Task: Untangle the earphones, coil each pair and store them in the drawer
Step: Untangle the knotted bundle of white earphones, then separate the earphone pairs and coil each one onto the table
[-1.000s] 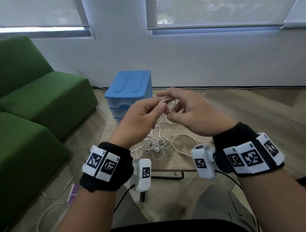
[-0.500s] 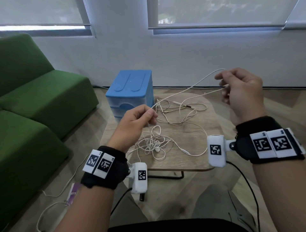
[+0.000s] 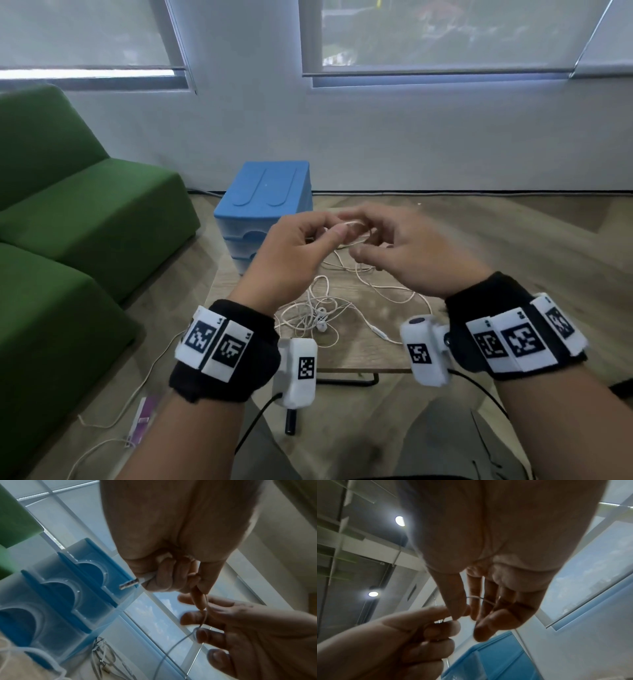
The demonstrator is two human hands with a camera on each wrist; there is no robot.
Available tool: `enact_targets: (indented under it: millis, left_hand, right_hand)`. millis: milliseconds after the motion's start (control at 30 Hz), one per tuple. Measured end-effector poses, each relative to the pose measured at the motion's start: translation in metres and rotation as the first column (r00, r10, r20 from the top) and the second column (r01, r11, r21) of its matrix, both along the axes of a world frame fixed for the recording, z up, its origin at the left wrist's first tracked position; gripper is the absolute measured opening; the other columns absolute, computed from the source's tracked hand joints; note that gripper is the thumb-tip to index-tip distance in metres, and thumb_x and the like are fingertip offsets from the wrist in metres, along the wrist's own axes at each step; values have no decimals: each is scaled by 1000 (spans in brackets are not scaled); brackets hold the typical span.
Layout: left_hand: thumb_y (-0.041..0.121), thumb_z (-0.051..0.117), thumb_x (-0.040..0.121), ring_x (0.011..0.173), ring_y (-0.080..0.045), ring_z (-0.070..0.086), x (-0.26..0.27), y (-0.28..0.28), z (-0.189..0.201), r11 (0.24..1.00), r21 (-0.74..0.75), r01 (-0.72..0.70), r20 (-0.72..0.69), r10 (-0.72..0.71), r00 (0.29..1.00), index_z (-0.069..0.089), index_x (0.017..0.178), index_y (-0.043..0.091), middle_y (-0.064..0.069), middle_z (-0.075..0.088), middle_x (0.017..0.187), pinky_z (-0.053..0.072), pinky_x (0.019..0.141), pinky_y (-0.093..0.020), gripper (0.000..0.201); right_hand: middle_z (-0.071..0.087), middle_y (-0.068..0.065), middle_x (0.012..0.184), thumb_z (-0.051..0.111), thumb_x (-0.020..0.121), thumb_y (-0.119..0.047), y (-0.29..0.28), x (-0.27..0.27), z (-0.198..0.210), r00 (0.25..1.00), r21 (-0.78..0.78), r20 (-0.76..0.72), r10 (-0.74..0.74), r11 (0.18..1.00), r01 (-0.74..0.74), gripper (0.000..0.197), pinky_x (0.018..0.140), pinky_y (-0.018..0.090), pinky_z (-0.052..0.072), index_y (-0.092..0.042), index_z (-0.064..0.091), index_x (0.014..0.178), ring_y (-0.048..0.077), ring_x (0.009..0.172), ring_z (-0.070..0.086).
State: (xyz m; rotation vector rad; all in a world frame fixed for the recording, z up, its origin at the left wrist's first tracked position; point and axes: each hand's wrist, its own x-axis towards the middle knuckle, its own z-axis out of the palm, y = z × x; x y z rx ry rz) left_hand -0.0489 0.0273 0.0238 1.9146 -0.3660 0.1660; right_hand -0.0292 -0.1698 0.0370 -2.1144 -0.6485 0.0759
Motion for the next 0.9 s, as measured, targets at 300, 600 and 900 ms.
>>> enact_targets:
  millis: [300, 600, 900]
  left_hand:
    - [25, 61, 105, 50, -11, 30, -8, 10, 7, 992, -120, -45, -40, 40, 998, 72, 86, 12, 4, 38, 56, 24, 49, -27, 25]
    - [33, 66, 100, 60, -12, 47, -9, 18, -2, 989, 113, -96, -115, 109, 987, 77, 83, 22, 2, 54, 63, 41, 60, -28, 23]
    - [50, 83, 82, 97, -6, 59, -17, 23, -42, 852, 521, 51, -328, 144, 934, 65, 123, 40, 10, 51, 117, 53, 86, -28, 45]
  right_hand:
    - [60, 6, 65, 55, 105, -19, -28, 16, 0, 953, 335, -18, -302, 897, 290, 33, 50, 12, 38, -3, 70, 81, 9, 54, 50]
    - [57, 4, 59, 54, 104, -21, -22, 5, -19, 963, 113, -109, -247, 959, 259, 34, 53, 22, 41, -8, 73, 80, 10, 52, 50]
    - [68, 1, 86, 77, 85, -36, 9, 0, -68, 962, -550, -154, -224, 829, 105, 23, 68, 29, 47, -14, 69, 85, 16, 79, 61]
